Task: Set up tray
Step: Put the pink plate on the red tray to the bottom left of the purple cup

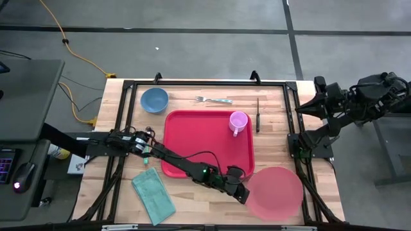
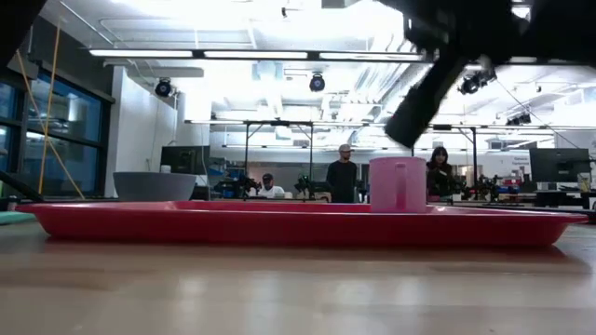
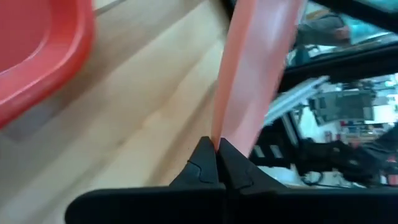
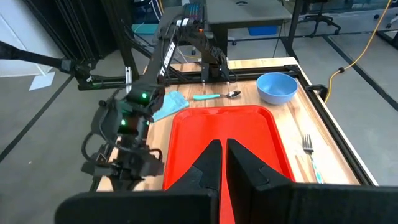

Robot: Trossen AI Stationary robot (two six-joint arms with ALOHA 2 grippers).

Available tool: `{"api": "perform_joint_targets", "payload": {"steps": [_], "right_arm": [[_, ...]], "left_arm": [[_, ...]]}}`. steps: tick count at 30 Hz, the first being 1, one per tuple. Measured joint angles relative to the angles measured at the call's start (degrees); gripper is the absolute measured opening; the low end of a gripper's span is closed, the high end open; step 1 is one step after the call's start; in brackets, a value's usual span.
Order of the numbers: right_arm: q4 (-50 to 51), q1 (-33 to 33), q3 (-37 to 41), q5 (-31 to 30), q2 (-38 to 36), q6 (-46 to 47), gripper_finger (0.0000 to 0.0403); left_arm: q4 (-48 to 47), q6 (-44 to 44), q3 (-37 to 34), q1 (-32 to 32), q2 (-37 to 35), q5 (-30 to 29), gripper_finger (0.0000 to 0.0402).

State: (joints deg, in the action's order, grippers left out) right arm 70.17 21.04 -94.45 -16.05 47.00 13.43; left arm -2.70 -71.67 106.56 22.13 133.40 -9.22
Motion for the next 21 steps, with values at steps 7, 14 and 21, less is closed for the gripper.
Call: {"api": "perform_joint_targets", "payload": {"steps": [7, 14, 21], "right_arm": [[0.7, 0.0, 0.0, 0.1, -0.6, 0.0, 0.0000], [0.7, 0.0, 0.0, 0.2, -1.0, 0.0, 0.0000], [0.7, 0.0, 0.0, 1.4, -1.1, 0.0, 0.0000]], "left_arm": [[-6.8, 0.8, 0.2, 1.3, -4.6, -0.1, 0.0013], [-22.5, 2.0, 0.2, 1.1, -11.9, -4.2, 0.0012], [-33.4, 2.9, 0.3, 0.3, -18.9, -4.8, 0.0012]]}}
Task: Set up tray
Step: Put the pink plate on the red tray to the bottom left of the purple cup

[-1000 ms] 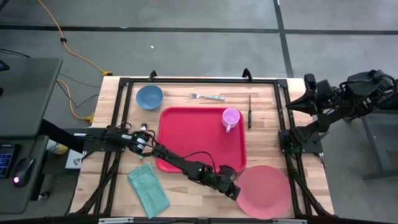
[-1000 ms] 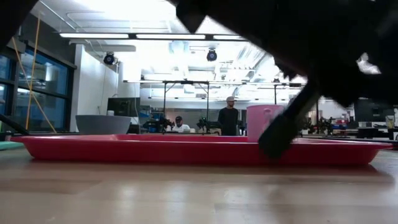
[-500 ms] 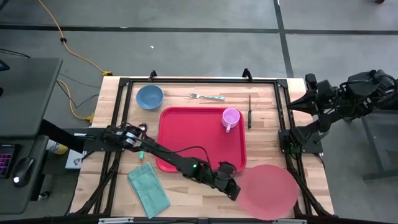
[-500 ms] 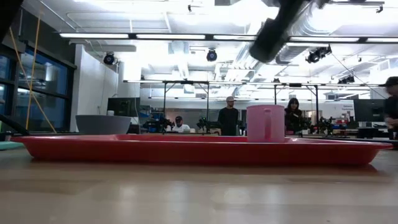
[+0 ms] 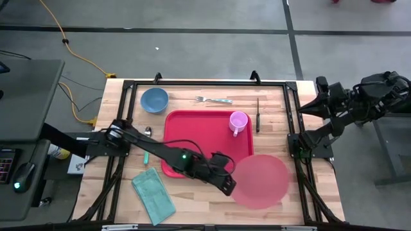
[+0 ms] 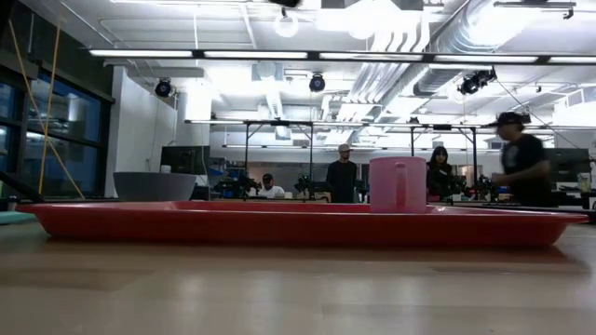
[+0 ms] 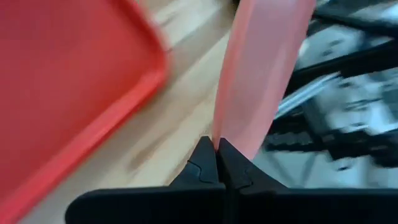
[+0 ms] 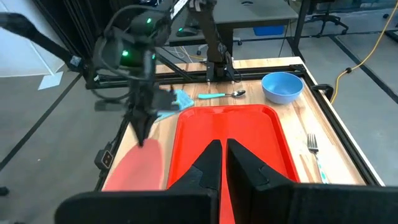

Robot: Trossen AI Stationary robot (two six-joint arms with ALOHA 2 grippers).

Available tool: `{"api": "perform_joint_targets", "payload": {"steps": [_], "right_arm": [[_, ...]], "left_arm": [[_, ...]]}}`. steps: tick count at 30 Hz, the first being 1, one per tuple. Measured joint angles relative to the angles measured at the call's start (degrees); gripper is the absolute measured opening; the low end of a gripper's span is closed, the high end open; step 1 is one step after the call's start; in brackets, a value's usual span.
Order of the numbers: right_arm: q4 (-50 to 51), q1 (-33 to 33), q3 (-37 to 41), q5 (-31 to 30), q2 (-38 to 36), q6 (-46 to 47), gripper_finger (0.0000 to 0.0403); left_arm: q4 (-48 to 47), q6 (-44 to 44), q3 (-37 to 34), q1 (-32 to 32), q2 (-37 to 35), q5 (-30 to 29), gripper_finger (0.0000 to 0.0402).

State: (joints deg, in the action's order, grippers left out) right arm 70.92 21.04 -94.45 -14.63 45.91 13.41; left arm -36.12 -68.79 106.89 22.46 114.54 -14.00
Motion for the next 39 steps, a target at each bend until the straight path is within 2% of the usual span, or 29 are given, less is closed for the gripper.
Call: {"api": "perform_joint_targets", "payload": {"steps": [4, 8, 12, 17, 23, 27, 32, 39], "right_arm": [[0.0, 0.0, 0.0, 1.2, 0.0, 0.0, 0.0000], [0.0, 0.0, 0.0, 1.8, 0.0, 0.0, 0.0000], [0.0, 0.0, 0.0, 2.4, 0.0, 0.0, 0.0000], [0.0, 0.0, 0.0, 2.7, 0.0, 0.1, 0.0000], [0.0, 0.0, 0.0, 2.9, 0.0, 0.7, 0.0000], [0.0, 0.0, 0.0, 3.4, 0.0, 1.1, 0.0000], [0.0, 0.0, 0.0, 3.8, 0.0, 1.4, 0.0000], [0.0, 0.0, 0.0, 4.8, 0.0, 1.8, 0.0000]], "left_arm": [[-13.3, -1.9, 0.0, -0.9, -4.4, 0.1, 0.0012], [-24.8, -4.8, 0.0, -1.7, -9.7, -2.7, 0.0012], [-32.7, -7.0, 0.0, -2.9, -13.9, -4.6, 0.0012], [-40.0, -8.4, -0.1, -5.9, -17.0, -2.2, 0.0012], [-41.5, -8.0, -0.5, -11.0, -19.2, 1.0, 0.0012], [-39.1, -6.8, -3.5, -14.1, -20.4, 3.8, 0.0012], [-31.2, -4.7, -10.9, -17.6, -23.6, 9.2, 0.0012], [-29.3, -6.5, -21.5, -19.6, -29.9, 13.3, 0.0012]]}}
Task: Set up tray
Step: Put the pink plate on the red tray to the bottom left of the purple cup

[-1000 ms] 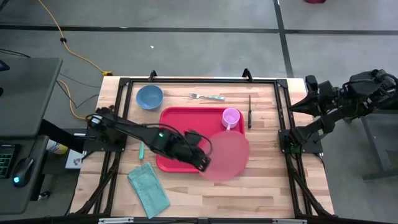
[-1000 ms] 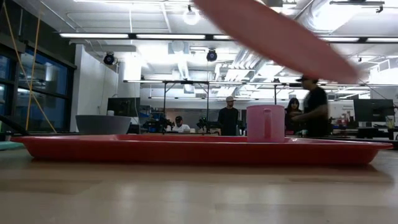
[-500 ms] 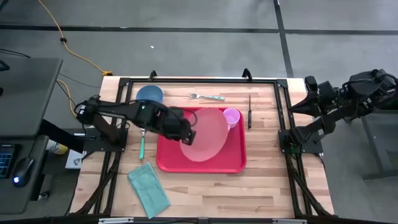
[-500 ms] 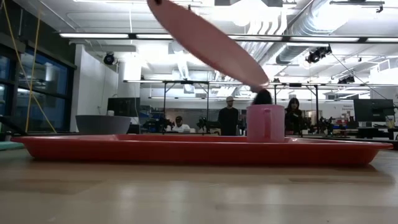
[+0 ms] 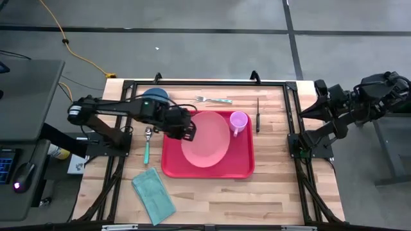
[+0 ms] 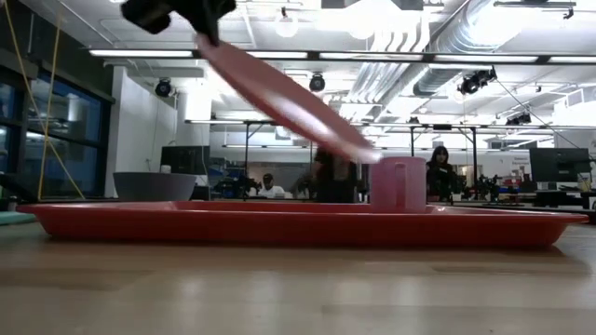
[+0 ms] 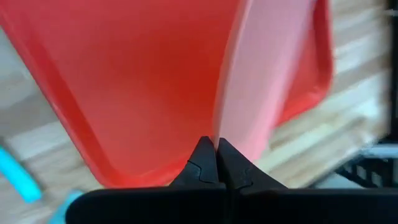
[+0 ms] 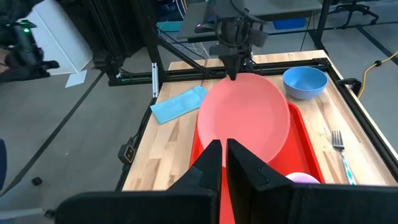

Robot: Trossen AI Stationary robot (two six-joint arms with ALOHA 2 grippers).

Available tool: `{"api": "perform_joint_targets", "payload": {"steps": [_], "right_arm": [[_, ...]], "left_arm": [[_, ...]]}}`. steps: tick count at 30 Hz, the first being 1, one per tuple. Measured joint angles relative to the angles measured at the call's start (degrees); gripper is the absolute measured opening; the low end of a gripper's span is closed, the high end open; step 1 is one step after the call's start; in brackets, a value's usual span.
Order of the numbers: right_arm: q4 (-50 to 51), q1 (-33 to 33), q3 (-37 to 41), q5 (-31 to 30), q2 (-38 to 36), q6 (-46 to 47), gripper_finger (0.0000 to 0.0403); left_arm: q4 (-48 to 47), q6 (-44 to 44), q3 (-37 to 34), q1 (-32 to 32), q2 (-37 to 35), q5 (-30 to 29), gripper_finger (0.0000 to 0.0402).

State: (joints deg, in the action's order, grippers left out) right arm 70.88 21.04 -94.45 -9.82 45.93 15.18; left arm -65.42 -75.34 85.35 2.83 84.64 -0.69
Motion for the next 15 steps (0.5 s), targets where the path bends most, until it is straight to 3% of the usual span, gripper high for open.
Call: {"api": "perform_joint_targets", "payload": {"steps": [7, 15], "right_arm": [[-0.1, 0.0, 0.0, -0.3, 0.1, 0.2, 0.0000], [-0.4, 0.0, 0.0, -1.3, 0.1, 0.4, 0.0000]], "left_arm": [[8.0, -2.5, -12.3, 0.2, -7.2, 0.8, 0.0012], [29.2, -4.3, -27.8, 0.0, -8.9, 1.7, 0.0012]]}}
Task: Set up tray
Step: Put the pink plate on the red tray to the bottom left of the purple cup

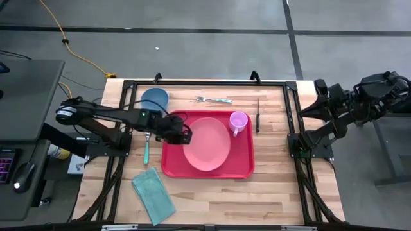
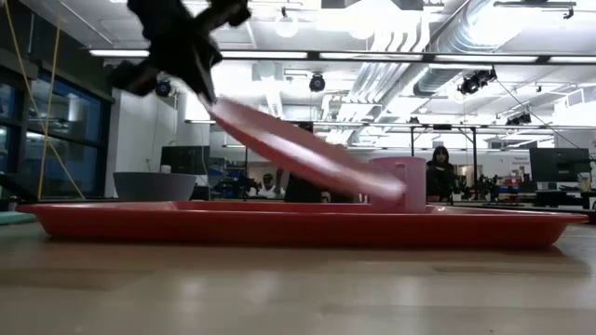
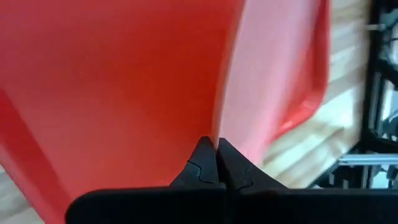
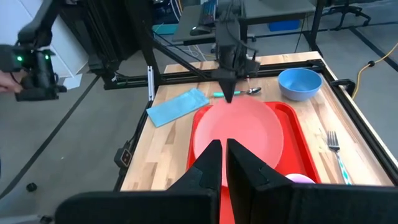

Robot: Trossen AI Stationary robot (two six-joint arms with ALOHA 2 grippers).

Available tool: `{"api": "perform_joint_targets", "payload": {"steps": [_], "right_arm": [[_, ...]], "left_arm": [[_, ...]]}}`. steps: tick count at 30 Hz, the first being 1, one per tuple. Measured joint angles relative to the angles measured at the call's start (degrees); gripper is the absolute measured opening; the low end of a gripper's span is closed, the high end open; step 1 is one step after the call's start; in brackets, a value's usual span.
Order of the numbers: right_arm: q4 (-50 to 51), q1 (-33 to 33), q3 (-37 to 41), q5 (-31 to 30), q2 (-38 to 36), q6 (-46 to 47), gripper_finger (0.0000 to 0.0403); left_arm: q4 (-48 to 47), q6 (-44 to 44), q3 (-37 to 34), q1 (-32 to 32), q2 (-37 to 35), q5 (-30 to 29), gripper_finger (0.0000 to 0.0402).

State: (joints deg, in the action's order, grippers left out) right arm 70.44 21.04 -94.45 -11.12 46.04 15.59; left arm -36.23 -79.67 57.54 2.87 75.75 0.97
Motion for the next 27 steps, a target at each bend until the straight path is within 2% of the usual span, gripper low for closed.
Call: {"api": "perform_joint_targets", "payload": {"steps": [6, 15, 19, 22, 27], "right_arm": [[0.0, 0.0, 0.0, -0.3, 0.0, 0.0, 0.0000], [0.0, 0.0, 0.0, -1.7, 0.0, 0.0, 0.0000], [0.0, 0.0, 0.0, -2.2, 0.0, 0.0, 0.0000], [0.0, 0.0, 0.0, -2.2, 0.0, 0.0, 0.0000], [0.0, 0.0, 0.0, -2.2, 0.0, 0.0, 0.0000]], "left_arm": [[9.8, -1.7, -7.0, 0.1, -0.1, 1.2, 0.0012], [14.4, -2.7, -10.6, 0.1, -0.1, 1.3, 0.0012], [17.1, -2.8, -11.8, 0.1, 1.4, 2.6, 0.0012], [23.7, -3.1, -13.2, 0.1, 3.4, 2.7, 0.0012], [28.1, -3.8, -13.9, 0.1, 7.5, 3.3, 0.0012]]}}
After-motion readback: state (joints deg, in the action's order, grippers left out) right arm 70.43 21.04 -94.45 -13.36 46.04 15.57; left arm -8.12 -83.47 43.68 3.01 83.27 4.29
